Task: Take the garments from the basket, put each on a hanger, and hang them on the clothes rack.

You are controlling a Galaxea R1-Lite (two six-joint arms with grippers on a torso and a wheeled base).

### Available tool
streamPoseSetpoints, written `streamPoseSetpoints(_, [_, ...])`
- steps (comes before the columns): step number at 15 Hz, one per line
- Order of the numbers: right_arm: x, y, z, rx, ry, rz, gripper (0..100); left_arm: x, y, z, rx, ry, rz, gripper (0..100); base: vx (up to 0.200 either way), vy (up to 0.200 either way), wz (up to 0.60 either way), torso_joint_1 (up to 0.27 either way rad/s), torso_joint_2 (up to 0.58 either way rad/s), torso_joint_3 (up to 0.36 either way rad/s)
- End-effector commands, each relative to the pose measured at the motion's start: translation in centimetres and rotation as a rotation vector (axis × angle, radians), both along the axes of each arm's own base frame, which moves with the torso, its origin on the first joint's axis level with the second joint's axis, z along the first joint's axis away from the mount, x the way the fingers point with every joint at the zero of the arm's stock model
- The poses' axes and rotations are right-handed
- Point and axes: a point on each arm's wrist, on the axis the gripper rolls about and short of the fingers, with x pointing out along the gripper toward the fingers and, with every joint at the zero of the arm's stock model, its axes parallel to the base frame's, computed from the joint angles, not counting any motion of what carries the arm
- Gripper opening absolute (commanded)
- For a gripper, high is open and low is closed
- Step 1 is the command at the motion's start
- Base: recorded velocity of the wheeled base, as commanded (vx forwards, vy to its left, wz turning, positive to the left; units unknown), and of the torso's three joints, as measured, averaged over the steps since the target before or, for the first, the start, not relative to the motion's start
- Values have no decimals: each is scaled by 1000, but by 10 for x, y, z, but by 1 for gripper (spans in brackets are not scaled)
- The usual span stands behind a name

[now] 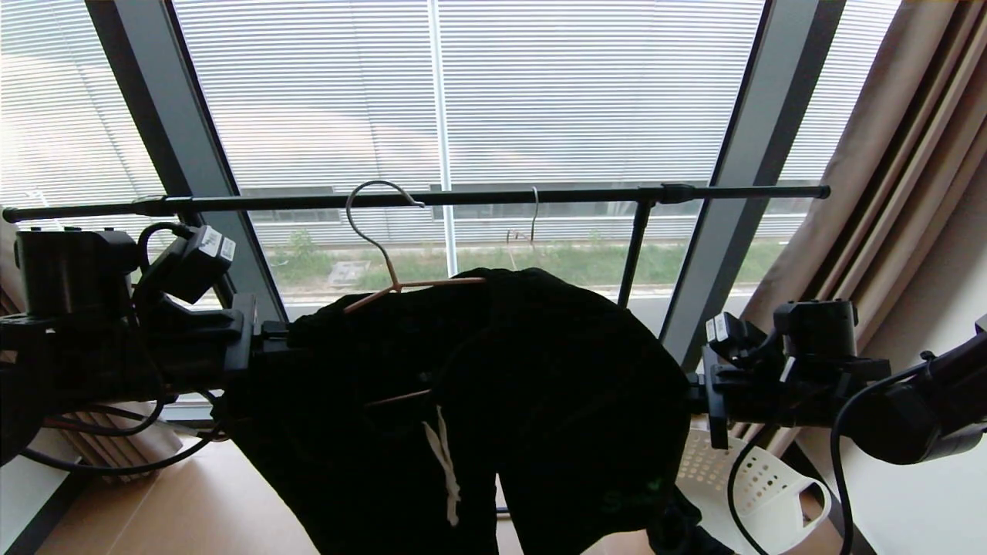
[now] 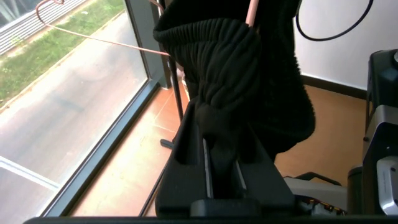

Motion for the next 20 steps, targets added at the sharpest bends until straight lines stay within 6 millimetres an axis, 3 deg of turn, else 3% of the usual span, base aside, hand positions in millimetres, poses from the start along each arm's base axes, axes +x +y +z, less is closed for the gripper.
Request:
streamPoseSetpoints(1, [2, -4, -1, 0, 0, -13, 0, -2, 3, 2, 0, -8, 11, 0, 0, 0, 0, 0, 0, 0])
streamPoseSetpoints(8, [-1, 2, -3, -5, 5, 5, 0, -2, 4, 0, 0, 0, 14, 0, 0, 0, 0, 0, 0, 0])
streamPoseSetpoints(9, [-3, 2, -5, -13, 1, 11, 100, -3, 4, -1, 0, 4, 16, 0, 0, 0, 0, 0, 0, 0])
streamPoseSetpoints(14, [-11, 5, 2, -21, -32, 33, 100, -6, 12, -6, 0, 26, 46, 0, 0, 0, 0, 0, 0, 0])
streamPoseSetpoints(20, [-19, 17, 25, -35, -83, 9, 100, -27, 30, -12, -1, 48, 123, 0, 0, 0, 0, 0, 0, 0])
